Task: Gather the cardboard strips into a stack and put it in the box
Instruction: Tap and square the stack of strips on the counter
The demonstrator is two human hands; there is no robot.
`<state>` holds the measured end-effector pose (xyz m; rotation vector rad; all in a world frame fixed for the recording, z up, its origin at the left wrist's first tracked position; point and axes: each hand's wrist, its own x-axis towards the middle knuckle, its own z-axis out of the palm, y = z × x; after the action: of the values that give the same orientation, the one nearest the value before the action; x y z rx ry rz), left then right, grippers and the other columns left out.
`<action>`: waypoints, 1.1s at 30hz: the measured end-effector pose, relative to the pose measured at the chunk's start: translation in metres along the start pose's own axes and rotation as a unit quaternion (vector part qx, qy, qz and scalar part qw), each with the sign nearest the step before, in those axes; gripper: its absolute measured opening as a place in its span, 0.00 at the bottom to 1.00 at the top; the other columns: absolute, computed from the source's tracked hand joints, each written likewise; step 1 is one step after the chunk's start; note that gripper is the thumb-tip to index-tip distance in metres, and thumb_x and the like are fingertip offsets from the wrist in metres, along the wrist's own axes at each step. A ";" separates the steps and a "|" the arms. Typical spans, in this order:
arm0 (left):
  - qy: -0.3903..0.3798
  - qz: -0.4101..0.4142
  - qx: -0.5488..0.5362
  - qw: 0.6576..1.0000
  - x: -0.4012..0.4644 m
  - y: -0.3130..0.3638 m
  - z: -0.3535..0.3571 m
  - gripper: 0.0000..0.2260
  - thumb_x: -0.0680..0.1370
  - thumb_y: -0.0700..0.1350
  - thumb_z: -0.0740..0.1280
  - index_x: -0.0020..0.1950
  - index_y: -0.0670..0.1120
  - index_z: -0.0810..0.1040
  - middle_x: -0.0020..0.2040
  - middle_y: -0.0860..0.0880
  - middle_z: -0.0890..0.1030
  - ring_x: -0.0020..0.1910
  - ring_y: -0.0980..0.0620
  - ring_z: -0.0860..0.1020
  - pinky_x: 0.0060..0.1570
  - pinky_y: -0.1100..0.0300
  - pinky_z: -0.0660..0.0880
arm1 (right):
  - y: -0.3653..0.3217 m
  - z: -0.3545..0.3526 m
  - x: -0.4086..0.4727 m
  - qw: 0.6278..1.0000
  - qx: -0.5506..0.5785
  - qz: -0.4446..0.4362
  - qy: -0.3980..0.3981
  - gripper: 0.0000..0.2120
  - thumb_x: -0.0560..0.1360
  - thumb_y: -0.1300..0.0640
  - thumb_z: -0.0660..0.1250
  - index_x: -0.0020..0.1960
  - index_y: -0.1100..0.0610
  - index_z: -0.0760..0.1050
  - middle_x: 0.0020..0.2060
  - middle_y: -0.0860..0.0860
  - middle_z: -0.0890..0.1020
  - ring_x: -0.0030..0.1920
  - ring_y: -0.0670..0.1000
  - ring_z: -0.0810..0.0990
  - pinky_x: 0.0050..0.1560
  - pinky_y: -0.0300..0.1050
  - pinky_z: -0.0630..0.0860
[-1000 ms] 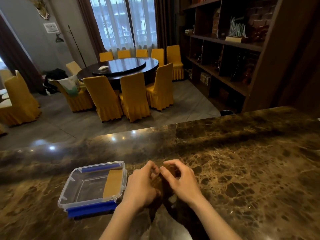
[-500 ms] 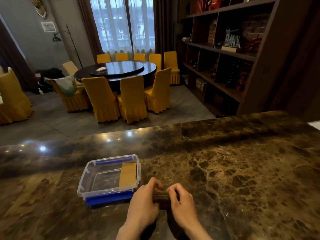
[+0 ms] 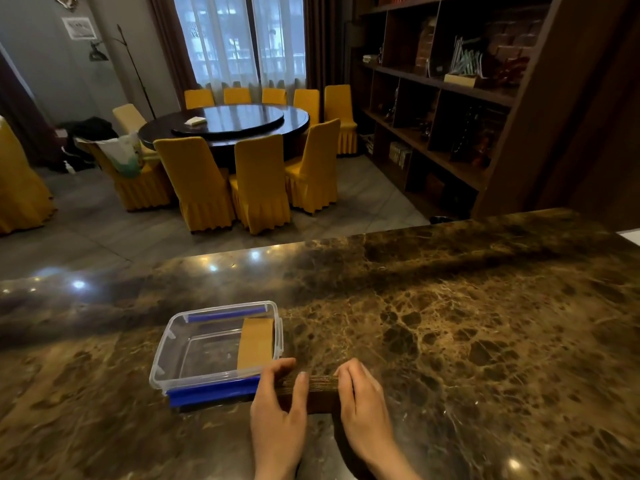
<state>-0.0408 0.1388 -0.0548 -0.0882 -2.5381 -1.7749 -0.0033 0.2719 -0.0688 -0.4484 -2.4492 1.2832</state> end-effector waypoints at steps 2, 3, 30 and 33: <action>0.037 -0.019 -0.036 0.998 -0.001 0.002 0.006 0.12 0.80 0.45 0.69 0.52 0.65 0.77 0.54 0.58 0.82 0.54 0.60 0.81 0.47 0.66 0.75 | 0.000 0.001 -0.002 1.000 -0.004 -0.004 0.003 0.14 0.85 0.56 0.55 0.42 0.46 0.71 0.39 0.41 0.76 0.44 0.45 0.77 0.50 0.49 0.76; 0.046 -0.028 -0.045 0.998 -0.002 0.003 0.010 0.13 0.81 0.45 0.68 0.51 0.66 0.76 0.53 0.58 0.83 0.53 0.60 0.81 0.46 0.66 0.75 | 0.000 0.001 -0.003 1.000 -0.003 -0.004 0.006 0.15 0.85 0.57 0.55 0.42 0.44 0.70 0.39 0.41 0.76 0.44 0.45 0.77 0.50 0.50 0.75; 0.079 -0.090 -0.158 0.980 0.003 0.009 0.032 0.06 0.83 0.48 0.63 0.56 0.57 0.78 0.47 0.53 0.89 0.48 0.60 0.86 0.49 0.57 0.82 | -0.001 0.006 0.004 0.976 0.172 0.117 0.054 0.12 0.84 0.54 0.59 0.45 0.50 0.77 0.40 0.49 0.83 0.42 0.46 0.82 0.41 0.38 0.79; 0.060 -0.072 -0.128 0.987 0.007 0.010 0.030 0.09 0.84 0.45 0.62 0.56 0.60 0.77 0.45 0.56 0.88 0.45 0.60 0.86 0.42 0.64 0.81 | 0.003 0.004 0.005 0.972 0.199 0.114 0.051 0.04 0.83 0.56 0.63 0.52 0.46 0.72 0.44 0.50 0.82 0.43 0.42 0.83 0.39 0.33 0.79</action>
<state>-0.0470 0.1702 -0.0556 0.1923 -2.2750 -2.0827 -0.0088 0.2730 -0.0726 -0.6770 -2.0290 1.7472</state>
